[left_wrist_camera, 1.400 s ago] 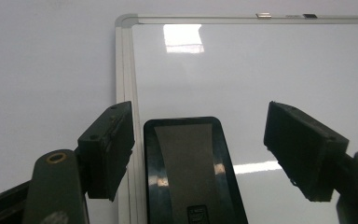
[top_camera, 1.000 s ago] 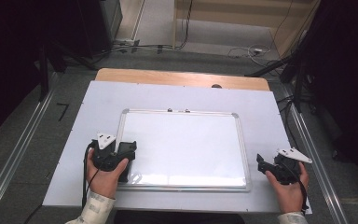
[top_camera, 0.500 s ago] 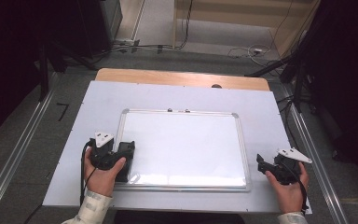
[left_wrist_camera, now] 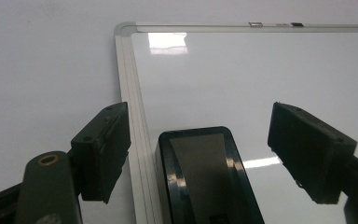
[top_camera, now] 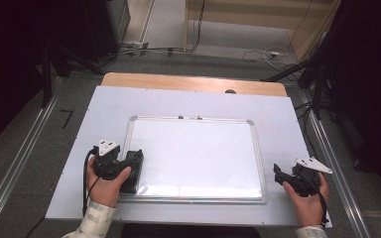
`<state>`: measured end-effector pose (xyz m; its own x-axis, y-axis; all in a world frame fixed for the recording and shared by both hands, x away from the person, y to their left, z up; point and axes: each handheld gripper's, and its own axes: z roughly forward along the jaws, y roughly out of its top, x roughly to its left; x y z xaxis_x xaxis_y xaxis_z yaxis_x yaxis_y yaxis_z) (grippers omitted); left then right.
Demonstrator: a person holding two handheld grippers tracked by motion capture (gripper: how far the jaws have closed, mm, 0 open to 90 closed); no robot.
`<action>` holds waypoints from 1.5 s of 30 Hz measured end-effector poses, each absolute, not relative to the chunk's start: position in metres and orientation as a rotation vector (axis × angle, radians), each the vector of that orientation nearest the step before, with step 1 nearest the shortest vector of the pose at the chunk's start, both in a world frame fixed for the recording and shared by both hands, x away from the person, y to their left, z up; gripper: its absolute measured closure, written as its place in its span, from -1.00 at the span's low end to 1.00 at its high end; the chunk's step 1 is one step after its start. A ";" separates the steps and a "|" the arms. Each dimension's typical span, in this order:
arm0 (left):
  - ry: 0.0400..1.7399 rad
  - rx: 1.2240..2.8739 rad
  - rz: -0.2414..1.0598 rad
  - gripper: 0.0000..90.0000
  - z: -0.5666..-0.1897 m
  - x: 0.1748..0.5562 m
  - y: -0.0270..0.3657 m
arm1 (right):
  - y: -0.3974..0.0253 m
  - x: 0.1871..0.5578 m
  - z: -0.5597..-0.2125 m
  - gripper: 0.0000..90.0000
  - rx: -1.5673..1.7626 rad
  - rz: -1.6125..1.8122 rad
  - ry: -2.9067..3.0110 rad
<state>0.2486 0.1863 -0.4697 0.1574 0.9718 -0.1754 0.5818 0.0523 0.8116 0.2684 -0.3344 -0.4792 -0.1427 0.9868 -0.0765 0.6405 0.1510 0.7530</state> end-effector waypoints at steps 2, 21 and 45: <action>1.521 1.625 0.608 -0.51 -0.470 0.248 0.187 | -0.334 0.268 -0.479 -0.58 1.550 0.772 1.854; 1.533 1.614 0.600 -0.51 -0.471 0.247 0.194 | -0.334 0.268 -0.479 -0.58 1.547 0.770 1.857; 1.558 1.604 0.591 -0.51 -0.473 0.245 0.207 | -0.334 0.268 -0.479 -0.58 1.545 0.766 1.857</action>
